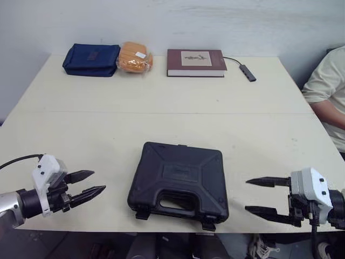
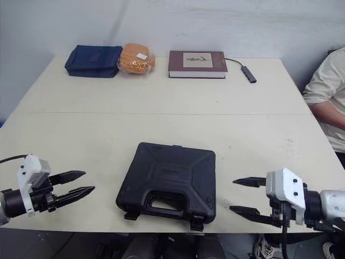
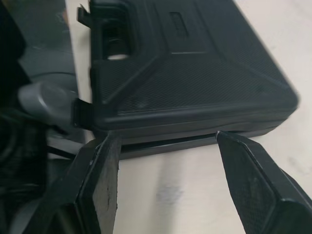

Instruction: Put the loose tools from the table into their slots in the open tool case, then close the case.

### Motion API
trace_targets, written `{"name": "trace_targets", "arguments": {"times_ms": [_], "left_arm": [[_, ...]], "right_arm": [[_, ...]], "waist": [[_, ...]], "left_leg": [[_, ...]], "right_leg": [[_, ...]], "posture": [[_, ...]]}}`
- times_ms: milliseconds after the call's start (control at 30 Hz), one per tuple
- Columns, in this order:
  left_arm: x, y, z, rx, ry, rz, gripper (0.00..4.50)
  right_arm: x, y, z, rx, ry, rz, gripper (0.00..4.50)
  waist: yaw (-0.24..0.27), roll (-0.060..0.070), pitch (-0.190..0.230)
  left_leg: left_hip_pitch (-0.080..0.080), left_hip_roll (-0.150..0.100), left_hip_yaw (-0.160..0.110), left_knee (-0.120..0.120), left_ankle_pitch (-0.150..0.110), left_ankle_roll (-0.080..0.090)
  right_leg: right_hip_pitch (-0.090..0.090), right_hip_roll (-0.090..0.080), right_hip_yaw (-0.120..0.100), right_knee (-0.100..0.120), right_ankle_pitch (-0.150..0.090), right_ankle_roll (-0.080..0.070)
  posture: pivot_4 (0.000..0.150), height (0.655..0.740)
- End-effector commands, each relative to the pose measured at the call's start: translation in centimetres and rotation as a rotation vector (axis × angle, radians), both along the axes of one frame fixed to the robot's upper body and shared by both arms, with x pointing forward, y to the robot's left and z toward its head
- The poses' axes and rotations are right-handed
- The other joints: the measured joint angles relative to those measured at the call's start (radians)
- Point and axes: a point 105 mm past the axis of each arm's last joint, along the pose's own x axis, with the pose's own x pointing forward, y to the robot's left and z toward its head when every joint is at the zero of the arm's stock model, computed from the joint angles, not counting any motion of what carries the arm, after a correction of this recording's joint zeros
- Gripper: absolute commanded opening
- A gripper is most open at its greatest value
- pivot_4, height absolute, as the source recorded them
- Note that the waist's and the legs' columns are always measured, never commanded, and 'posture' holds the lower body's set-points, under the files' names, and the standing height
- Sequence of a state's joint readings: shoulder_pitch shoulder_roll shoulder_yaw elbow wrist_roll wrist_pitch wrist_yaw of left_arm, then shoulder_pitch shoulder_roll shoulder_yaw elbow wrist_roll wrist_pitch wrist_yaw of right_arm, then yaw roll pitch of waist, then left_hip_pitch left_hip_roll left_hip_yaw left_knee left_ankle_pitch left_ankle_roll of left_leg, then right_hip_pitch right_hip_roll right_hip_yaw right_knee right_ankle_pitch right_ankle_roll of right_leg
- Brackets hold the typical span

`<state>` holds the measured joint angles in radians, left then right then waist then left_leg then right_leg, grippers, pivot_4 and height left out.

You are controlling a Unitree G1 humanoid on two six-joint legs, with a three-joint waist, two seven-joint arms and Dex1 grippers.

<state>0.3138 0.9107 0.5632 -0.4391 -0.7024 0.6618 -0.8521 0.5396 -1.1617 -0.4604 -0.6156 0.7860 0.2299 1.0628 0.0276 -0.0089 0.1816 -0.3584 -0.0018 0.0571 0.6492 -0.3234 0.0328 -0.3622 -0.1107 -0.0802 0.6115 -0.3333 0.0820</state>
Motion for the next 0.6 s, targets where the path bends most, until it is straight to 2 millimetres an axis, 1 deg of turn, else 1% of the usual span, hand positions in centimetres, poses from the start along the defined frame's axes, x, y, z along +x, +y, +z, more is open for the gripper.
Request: {"name": "trace_targets", "arguments": {"times_ms": [33,67,100,233,300,400,533,600], "left_arm": [[2.5,-0.3,0.8,0.037,-0.061,-0.027,2.96],[3.4,-0.4,1.1,0.043,-0.082,-0.030,2.85],[4.2,-0.6,1.3,0.046,-0.095,-0.034,2.59],[7.3,-2.0,2.3,0.035,-0.131,-0.064,0.85],[9.1,-3.3,2.4,0.048,-0.140,-0.094,0.06],[11.5,-5.4,2.3,0.060,-0.145,-0.135,0.02],[14.6,-7.6,1.7,0.064,-0.147,-0.161,0.02],[15.7,-8.6,1.2,0.072,-0.145,-0.182,0.02]], "right_arm": [[-0.9,-0.1,-1.8,-0.030,0.090,0.028,2.67],[-1.4,-0.2,-2.2,-0.043,0.122,0.049,2.41],[-1.7,-0.2,-2.5,-0.055,0.139,0.067,1.94],[-2.7,0.4,-3.4,-0.070,0.221,0.112,0.05],[-3.1,1.0,-4.2,-0.074,0.246,0.134,0.00],[-2.8,2.0,-5.3,-0.057,0.262,0.132,0.00],[-2.1,2.9,-6.8,-0.059,0.278,0.130,0.00],[-1.8,3.4,-7.2,-0.050,0.285,0.128,0.00]], "waist": [[0.003,0.000,0.000],[0.003,0.001,0.000],[0.003,0.001,0.000],[-0.004,0.001,0.000],[-0.004,0.001,0.000],[-0.003,0.001,0.000],[-0.002,0.000,0.001],[-0.001,0.000,0.000]], "left_leg": [[0.000,0.000,0.000,0.000,0.000,0.000],[-0.001,0.000,-0.001,0.000,0.000,0.000],[-0.002,-0.001,-0.001,0.000,0.000,0.000],[-0.002,-0.001,0.000,0.000,0.004,0.000],[-0.002,-0.001,0.000,0.000,0.004,0.000],[-0.002,-0.002,0.000,0.001,0.005,-0.001],[-0.003,-0.002,0.001,0.002,0.005,-0.002],[-0.010,-0.002,0.000,0.005,0.006,-0.002]], "right_leg": [[0.000,0.000,0.000,-0.001,0.001,0.002],[0.000,0.000,0.000,-0.001,0.002,0.003],[0.000,0.000,0.000,-0.001,0.003,0.005],[-0.001,0.000,0.000,-0.003,0.004,0.007],[0.000,0.000,0.000,-0.003,0.004,0.007],[-0.001,0.000,0.000,-0.002,0.004,0.008],[-0.002,0.000,0.000,0.000,0.005,0.009],[-0.008,0.001,-0.001,0.002,0.005,0.010]], "posture": [[0.150,0.7400],[0.150,0.7400],[0.150,0.7400],[0.150,0.7400],[0.150,0.7400],[0.150,0.7400],[0.150,0.7400],[0.150,0.7400]]}}
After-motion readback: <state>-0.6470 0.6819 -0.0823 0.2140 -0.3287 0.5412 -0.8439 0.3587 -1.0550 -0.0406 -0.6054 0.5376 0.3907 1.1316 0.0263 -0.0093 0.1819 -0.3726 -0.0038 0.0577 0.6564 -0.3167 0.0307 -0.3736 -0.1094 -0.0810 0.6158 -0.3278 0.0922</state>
